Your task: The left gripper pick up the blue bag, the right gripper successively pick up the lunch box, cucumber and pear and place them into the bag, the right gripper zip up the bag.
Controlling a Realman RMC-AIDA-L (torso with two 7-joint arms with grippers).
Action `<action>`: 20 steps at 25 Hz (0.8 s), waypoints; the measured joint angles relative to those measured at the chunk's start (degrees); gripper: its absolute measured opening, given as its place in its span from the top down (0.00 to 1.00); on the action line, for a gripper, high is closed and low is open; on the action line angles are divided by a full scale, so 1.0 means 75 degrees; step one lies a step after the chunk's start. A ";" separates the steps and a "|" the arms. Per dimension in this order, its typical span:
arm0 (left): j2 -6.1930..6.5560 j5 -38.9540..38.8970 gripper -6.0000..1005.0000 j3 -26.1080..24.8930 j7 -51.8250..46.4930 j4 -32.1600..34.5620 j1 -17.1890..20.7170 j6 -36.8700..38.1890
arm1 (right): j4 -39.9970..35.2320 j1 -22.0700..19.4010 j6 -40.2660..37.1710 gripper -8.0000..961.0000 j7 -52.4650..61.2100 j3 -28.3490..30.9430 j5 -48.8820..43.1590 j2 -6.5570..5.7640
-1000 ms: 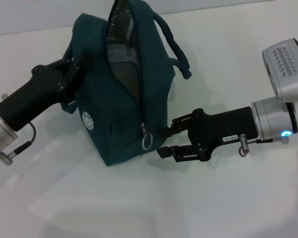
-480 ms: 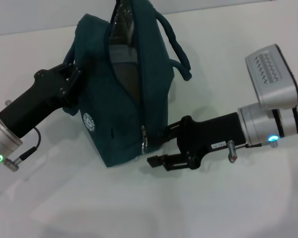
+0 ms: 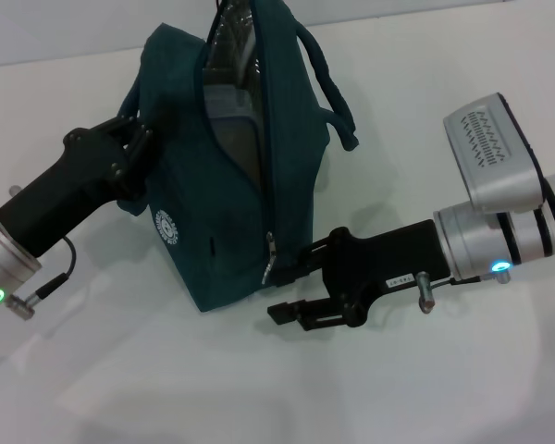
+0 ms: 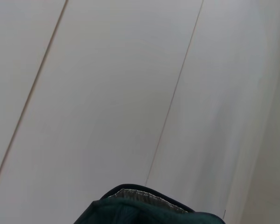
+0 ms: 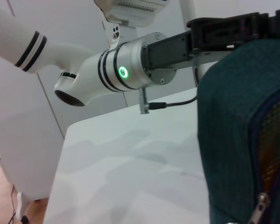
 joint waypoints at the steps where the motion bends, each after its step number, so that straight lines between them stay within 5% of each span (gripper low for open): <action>1: 0.0000 0.0000 0.92 0.0000 0.0000 -0.0001 0.0007 0.0001 | -0.0002 -0.0011 0.0022 0.63 0.0017 0.0015 0.0001 -0.0012; 20: 0.0012 -0.0003 0.91 0.0000 0.0078 -0.0001 0.0015 -0.0004 | -0.0286 0.0071 0.0233 0.66 0.0064 -0.0049 0.0261 0.0015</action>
